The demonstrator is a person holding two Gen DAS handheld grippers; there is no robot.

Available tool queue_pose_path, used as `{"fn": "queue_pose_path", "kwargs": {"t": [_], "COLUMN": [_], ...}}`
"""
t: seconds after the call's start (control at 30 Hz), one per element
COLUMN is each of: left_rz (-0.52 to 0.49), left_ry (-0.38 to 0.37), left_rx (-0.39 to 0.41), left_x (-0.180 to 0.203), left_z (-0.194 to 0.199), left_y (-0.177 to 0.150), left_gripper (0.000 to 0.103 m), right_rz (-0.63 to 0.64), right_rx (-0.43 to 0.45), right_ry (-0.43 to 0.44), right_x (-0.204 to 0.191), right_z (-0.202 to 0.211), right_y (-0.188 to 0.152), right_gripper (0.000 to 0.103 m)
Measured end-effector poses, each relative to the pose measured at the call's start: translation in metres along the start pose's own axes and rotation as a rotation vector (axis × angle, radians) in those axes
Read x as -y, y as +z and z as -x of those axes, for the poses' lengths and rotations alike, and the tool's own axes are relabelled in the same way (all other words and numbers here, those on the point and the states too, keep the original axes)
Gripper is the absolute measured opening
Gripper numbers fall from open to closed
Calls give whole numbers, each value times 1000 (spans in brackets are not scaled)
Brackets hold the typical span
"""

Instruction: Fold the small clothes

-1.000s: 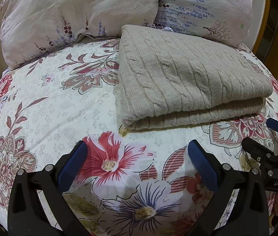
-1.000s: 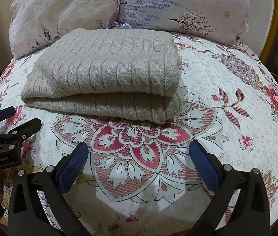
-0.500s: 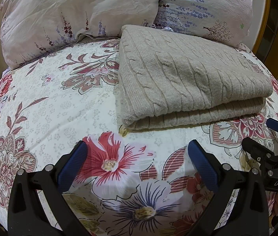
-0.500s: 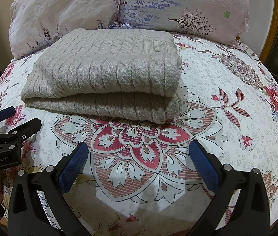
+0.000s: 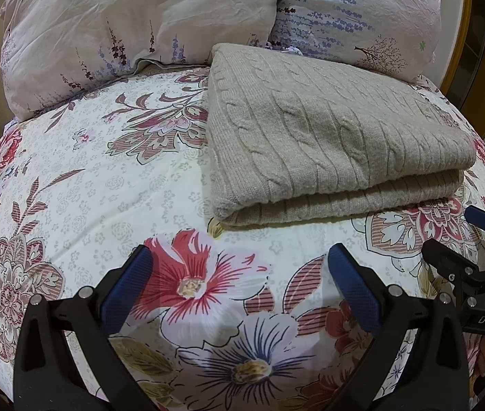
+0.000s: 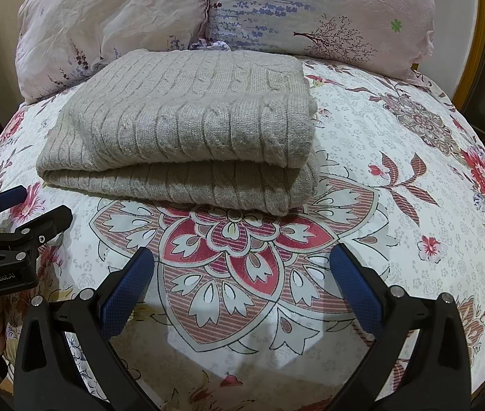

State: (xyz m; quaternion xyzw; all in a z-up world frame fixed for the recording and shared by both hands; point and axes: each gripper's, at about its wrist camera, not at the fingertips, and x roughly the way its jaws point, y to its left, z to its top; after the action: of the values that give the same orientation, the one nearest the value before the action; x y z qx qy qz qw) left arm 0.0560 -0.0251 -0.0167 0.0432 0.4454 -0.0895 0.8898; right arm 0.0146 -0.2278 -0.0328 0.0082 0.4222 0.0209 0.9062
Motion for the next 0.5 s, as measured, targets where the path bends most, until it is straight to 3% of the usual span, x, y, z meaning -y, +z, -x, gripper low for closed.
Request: {"fn": "queue_pose_path", "kwargs": {"t": [0.5], "left_rz": [1], "left_ry": [3], "left_rx": [-1], "left_x": [0], "left_z": [0], "left_y": [0], "left_gripper": [101], "right_rz": [-1], "right_rx": [0], "right_ry": [0], "right_x": [0], "right_z": [0], "right_y": [0], "right_gripper": [102]}}
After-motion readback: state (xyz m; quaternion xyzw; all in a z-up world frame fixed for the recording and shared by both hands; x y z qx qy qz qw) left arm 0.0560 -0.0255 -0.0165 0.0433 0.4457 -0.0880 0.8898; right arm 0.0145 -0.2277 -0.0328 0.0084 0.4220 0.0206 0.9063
